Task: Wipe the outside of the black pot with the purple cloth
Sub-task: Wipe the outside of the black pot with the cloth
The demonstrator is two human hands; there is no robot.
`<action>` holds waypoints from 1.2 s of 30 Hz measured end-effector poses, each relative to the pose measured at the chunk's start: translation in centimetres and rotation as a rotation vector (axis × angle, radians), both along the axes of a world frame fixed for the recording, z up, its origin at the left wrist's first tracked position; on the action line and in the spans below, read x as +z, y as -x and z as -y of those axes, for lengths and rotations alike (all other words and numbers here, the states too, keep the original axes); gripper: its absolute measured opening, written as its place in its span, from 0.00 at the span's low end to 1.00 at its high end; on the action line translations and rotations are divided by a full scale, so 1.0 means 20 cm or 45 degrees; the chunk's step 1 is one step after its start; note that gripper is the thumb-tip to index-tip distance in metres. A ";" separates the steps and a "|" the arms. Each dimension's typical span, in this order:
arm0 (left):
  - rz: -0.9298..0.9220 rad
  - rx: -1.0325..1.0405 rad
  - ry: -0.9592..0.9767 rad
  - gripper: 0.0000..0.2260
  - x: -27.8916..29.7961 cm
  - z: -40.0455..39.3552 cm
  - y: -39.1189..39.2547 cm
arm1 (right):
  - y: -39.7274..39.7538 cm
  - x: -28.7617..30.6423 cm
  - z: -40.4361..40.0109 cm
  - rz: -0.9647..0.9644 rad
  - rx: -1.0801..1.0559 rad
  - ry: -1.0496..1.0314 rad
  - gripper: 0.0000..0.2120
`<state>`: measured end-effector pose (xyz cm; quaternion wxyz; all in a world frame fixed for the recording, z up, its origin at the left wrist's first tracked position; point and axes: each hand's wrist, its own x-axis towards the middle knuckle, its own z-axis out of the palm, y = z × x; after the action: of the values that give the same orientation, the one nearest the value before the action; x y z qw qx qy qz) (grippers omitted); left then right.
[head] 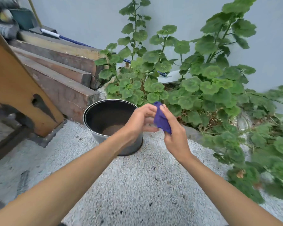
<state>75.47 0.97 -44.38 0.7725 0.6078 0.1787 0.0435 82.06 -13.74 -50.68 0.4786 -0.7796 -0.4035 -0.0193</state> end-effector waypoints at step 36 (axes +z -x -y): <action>-0.084 -0.063 -1.425 0.24 -0.12 -0.29 0.33 | 0.17 0.05 0.09 -0.144 0.033 -0.026 0.46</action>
<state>68.92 6.77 -46.79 0.3269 0.9301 0.1382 0.0945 78.67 -15.58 -49.64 0.5088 -0.7691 -0.3859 0.0268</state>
